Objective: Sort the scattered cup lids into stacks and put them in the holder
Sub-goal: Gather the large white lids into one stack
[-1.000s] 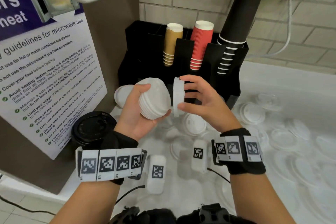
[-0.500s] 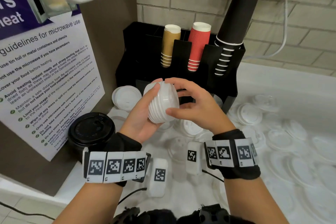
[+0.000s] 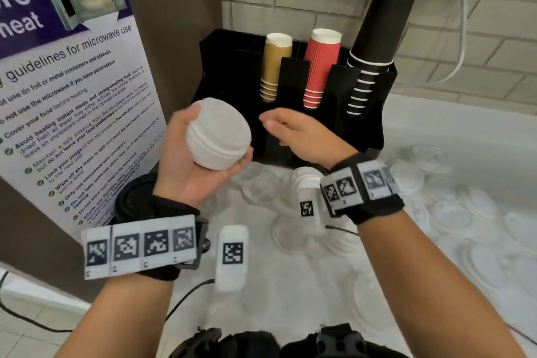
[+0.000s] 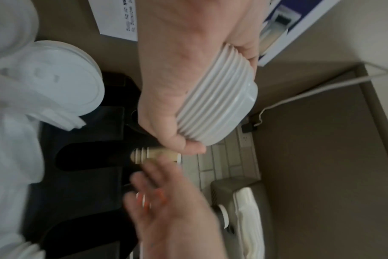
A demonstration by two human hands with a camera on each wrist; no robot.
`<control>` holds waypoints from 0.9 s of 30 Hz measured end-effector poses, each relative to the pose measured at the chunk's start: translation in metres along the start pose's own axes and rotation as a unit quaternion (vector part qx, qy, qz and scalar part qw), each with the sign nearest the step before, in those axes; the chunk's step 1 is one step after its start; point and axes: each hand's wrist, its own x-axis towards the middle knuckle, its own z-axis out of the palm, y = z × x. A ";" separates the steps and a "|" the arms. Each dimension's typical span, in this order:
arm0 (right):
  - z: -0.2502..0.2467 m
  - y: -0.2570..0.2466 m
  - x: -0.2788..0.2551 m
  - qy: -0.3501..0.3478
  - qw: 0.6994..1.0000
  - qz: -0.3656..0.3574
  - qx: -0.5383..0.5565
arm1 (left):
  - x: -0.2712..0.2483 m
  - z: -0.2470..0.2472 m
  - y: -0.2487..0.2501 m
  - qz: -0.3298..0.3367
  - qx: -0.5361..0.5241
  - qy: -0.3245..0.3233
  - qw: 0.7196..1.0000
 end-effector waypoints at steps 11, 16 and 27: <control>0.109 -0.012 0.050 -0.243 0.927 -0.026 -0.285 | -0.009 -0.008 0.029 0.043 -0.025 0.008 0.999; 0.078 -0.014 0.048 -0.276 0.884 -0.040 -0.375 | -0.007 -0.011 0.033 0.048 -0.020 0.000 0.999; 0.107 -0.020 0.057 -0.309 0.856 -0.071 -0.408 | -0.004 0.001 0.037 0.061 -0.004 0.021 0.998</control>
